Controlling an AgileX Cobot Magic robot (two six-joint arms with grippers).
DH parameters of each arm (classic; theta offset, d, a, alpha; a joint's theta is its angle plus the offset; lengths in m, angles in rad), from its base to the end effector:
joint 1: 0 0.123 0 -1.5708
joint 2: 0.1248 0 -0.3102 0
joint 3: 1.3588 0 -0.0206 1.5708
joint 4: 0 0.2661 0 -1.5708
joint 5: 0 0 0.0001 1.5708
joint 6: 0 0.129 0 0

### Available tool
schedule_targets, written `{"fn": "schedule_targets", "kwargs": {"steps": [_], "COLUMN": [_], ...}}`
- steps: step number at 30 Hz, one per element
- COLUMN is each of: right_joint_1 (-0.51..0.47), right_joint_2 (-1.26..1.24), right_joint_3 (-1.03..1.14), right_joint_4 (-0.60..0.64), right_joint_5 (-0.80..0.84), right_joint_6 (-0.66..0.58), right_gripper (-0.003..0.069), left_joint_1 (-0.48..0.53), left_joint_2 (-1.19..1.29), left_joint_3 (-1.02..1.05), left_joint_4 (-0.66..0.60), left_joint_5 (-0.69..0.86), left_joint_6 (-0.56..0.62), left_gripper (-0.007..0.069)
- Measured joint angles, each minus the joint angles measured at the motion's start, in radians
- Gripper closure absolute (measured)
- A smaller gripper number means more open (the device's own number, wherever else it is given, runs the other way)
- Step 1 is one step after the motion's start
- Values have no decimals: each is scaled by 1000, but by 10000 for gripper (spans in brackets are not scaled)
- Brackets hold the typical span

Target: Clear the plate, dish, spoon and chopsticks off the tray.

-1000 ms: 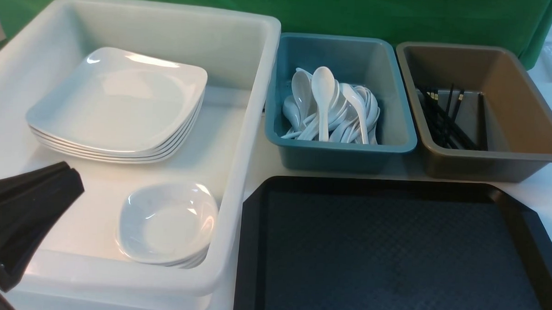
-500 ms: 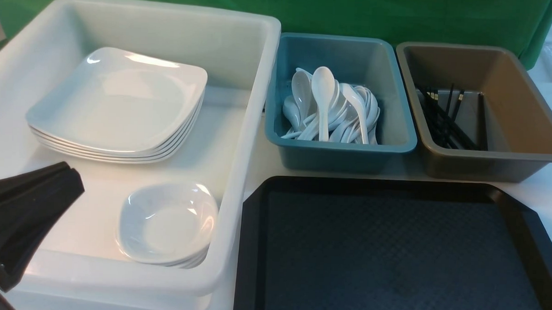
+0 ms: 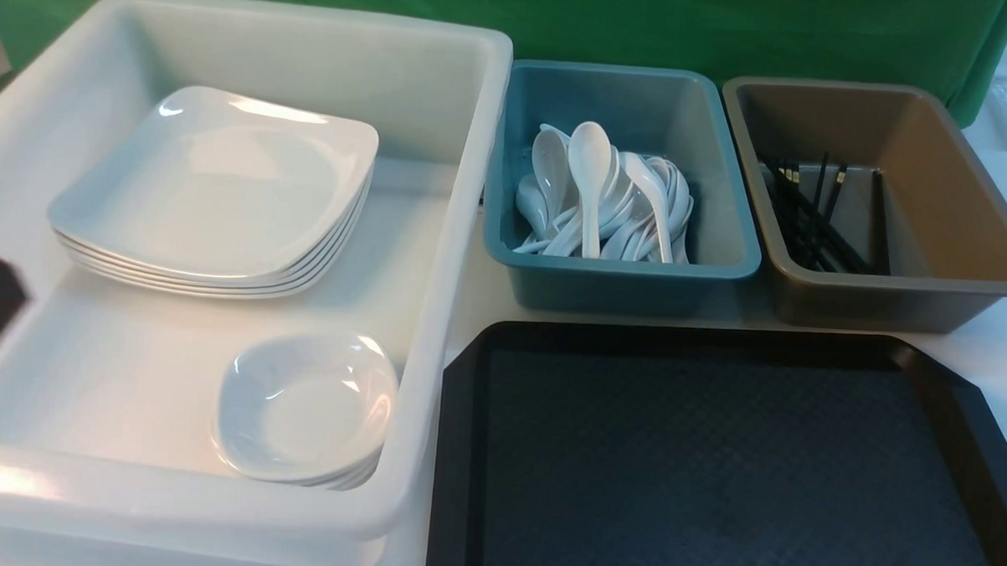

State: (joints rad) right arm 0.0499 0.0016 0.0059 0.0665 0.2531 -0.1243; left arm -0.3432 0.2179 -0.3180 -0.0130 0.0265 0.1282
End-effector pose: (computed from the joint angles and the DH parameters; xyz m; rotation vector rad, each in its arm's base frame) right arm 0.0827 0.0063 0.1815 -0.1079 1.7403 0.0072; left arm 0.0874 -0.0313 0.3176 0.3212 1.3756 -0.1891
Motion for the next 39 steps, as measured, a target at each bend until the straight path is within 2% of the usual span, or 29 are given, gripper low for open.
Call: {"fn": "schedule_targets", "kwargs": {"steps": [2,3,4,5,6,9,16,39], "right_joint_1": [0,0,0,0,0,0,0,0], "right_joint_2": [0,0,0,0,0,-1,-1,-1], "right_joint_3": [0,0,0,0,0,0,0,0], "right_joint_4": [0,0,0,0,1,1,2,3], "right_joint_5": [0,0,0,0,0,-3,-6,-6], "right_joint_6": [0,0,0,0,0,0,0,0], "right_gripper": [565,564,561,561,556,549,534,482], "left_joint_1": [121,133,214,237,324,401,423,423], "left_joint_2": [-75,-82,-134,-148,-199,-215,-218,-219], "left_joint_3": [50,50,91,110,161,254,324,324], "left_joint_4": [-8,-10,-27,-36,-63,-98,-140,-145], "left_joint_5": [14,16,35,46,77,105,222,215], "left_joint_6": [-5,-5,-6,-6,-6,-7,-9,-9], "left_gripper": [611,611,611,611,611,611,611,611]}}
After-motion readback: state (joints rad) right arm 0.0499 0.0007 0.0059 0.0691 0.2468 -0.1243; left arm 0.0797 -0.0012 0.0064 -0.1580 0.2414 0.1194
